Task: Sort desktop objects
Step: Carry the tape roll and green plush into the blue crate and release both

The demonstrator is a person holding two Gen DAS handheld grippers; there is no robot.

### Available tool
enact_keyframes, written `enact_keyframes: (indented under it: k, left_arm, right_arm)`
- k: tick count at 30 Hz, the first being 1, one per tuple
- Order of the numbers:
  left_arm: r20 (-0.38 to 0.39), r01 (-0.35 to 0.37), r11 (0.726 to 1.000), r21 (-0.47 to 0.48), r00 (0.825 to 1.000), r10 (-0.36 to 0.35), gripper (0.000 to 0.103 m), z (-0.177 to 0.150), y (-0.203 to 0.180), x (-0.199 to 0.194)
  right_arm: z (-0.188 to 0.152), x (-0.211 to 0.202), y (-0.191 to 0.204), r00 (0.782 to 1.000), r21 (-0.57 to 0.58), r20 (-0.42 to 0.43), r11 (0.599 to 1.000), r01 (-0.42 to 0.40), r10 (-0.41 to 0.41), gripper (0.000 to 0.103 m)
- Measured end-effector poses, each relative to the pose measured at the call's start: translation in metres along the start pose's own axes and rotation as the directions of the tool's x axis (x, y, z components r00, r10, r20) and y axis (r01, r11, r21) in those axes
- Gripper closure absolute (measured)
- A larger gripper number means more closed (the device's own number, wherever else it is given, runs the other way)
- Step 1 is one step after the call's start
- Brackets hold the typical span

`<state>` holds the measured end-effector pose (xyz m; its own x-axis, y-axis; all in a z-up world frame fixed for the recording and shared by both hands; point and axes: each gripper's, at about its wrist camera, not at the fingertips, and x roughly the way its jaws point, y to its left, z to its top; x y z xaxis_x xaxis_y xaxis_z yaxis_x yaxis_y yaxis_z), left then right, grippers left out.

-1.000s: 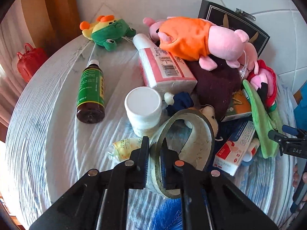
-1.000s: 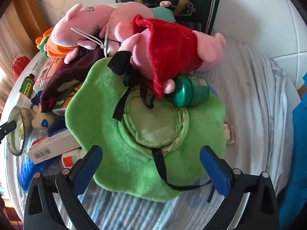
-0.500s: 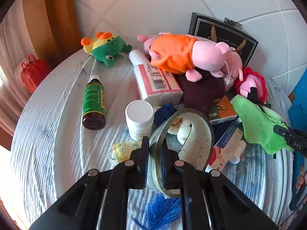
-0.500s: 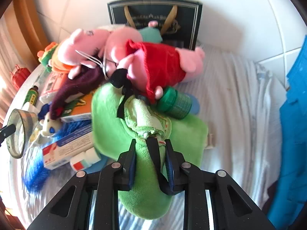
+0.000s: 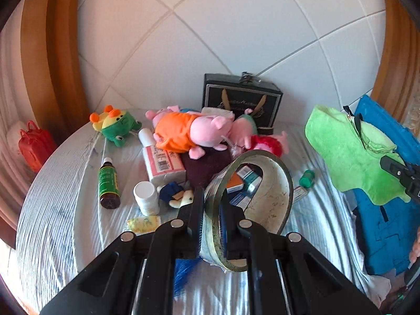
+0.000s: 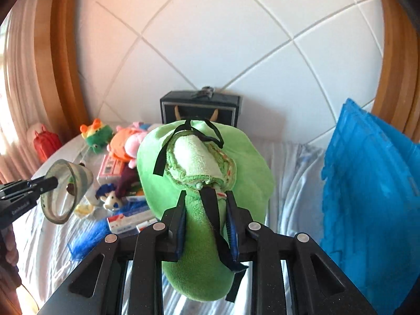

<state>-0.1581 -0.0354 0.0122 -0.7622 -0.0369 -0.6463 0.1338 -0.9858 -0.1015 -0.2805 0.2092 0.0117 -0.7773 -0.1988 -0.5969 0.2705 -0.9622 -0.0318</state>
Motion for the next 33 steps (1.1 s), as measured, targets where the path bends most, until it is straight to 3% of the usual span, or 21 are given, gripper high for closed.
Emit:
enact_keyframes:
  k: [7,16,24,28,33]
  left_arm:
    - [0.094,0.132,0.986,0.098,0.985,-0.141,0.092,0.024,-0.075,-0.041]
    - [0.155,0.29,0.928,0.236,0.931,-0.33,0.092,0.053,-0.194,-0.079]
    - [0.139,0.415,0.842,0.343,0.864,-0.483,0.092,0.07,-0.317,-0.101]
    - [0.084,0.472,0.797,0.377,0.839,-0.537,0.092,0.07,-0.38,-0.102]
    - [-0.037,0.527,0.747,0.406,0.826,-0.562,0.093,0.058,-0.453,-0.09]
  right_arm:
    - [0.007,-0.094,-0.035,0.982,0.055,0.168,0.995,0.083,-0.091,0.078]
    - [0.001,-0.187,-0.111,0.918,0.165,0.28,0.956,0.241,-0.28,0.078]
    - [-0.026,-0.246,-0.204,0.844,0.278,0.258,0.872,0.402,-0.471,0.078]
    - [-0.041,-0.25,-0.247,0.828,0.305,0.195,0.835,0.458,-0.525,0.078]
    - [-0.069,-0.244,-0.292,0.809,0.335,0.117,0.79,0.514,-0.576,0.077]
